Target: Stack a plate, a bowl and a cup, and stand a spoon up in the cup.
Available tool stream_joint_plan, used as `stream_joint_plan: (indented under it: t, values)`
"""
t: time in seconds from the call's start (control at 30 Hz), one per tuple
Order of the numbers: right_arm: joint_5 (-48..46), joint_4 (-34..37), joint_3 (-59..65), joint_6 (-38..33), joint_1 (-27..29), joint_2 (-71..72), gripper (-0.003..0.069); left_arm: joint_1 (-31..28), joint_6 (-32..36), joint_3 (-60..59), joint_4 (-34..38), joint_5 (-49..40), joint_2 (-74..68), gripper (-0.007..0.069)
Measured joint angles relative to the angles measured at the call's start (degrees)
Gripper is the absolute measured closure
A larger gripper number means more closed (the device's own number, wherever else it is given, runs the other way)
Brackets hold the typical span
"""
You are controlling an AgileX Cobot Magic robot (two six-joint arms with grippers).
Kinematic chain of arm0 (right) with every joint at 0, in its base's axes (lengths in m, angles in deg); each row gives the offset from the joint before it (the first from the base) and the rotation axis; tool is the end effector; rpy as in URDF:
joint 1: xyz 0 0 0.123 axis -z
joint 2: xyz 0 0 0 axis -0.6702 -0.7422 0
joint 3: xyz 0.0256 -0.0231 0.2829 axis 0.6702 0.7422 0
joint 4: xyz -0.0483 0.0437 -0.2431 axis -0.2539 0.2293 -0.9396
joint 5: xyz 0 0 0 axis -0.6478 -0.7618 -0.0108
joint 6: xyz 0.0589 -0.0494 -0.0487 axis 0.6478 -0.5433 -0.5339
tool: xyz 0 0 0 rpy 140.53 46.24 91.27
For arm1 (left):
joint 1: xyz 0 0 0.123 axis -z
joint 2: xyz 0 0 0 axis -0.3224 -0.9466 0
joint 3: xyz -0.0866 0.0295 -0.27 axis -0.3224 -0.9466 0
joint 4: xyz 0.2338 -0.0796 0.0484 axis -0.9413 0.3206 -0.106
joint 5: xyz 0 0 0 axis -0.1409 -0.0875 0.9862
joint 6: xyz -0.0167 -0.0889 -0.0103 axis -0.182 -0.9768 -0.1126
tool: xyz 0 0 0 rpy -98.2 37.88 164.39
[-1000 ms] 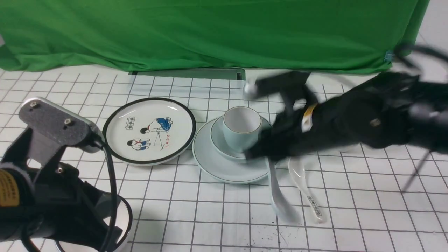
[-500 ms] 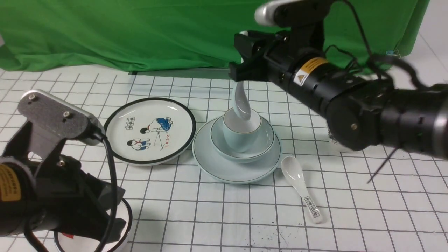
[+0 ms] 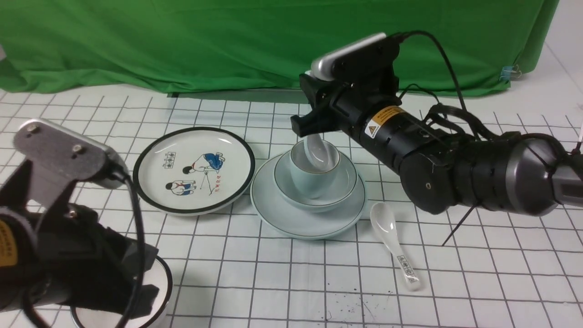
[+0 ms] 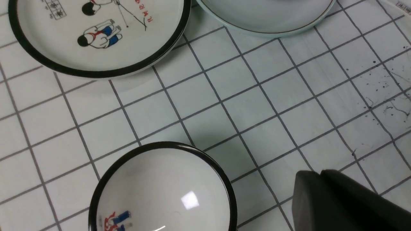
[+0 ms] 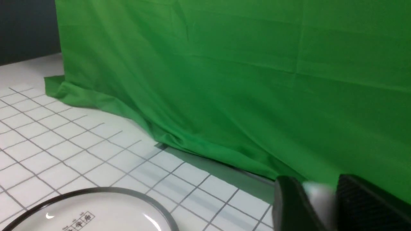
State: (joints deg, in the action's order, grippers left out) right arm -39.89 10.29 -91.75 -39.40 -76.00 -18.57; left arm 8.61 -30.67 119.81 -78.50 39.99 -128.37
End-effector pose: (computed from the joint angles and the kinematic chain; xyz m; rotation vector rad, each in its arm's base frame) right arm 0.3591 0.2317 0.2485 -0.4164 1.5140 0.3671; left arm 0.1407 -0.0779 0.3091 0.5344 2.3151 -0.3111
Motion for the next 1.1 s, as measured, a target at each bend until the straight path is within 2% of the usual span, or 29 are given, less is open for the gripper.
stream_joint_plan:
  t: [0.1, 0.23, 0.27, 0.37, 0.43, 0.53, 0.83, 1.1]
  values:
    - [-1.4, 0.0, 0.0, 0.0, 0.1, 2.0, 0.0354, 0.0, -0.5, -1.4, 0.0, -0.6, 4.7, 0.0656]
    - [-8.0, 0.0, 0.1, 0.0, 0.2, 8.1, 0.0395, 0.0, -0.5, -4.5, 0.0, 0.1, 12.4, 0.0656]
    - [-13.5, 0.0, 0.1, -0.1, 0.2, 12.4, 0.0445, 0.0, -0.5, -6.4, 0.0, 1.3, 17.2, 0.0656]
    - [-20.4, 0.0, 1.1, -0.3, 0.2, 19.6, 0.0536, 0.0, -0.5, -8.8, 0.0, 3.8, 24.0, 0.0656]
    - [-21.9, 0.0, 4.0, -1.4, 0.2, 26.0, 0.0599, 0.0, -0.5, -10.1, -0.3, 6.2, 28.3, 0.0656]
    - [-21.6, 0.0, 10.9, -2.7, 0.0, 36.3, 0.0645, 0.0, -0.5, -10.9, -1.2, 8.2, 32.9, 0.0656]
    - [-26.3, 0.0, 27.3, -3.3, -0.2, 59.3, 0.0649, 0.0, -0.5, -11.1, -1.5, 8.9, 35.3, 0.0656]
    - [-30.4, 0.0, 29.2, -3.1, -0.2, 65.8, 0.0638, 0.0, -0.5, -11.4, -1.5, 8.9, 35.3, 0.0656]
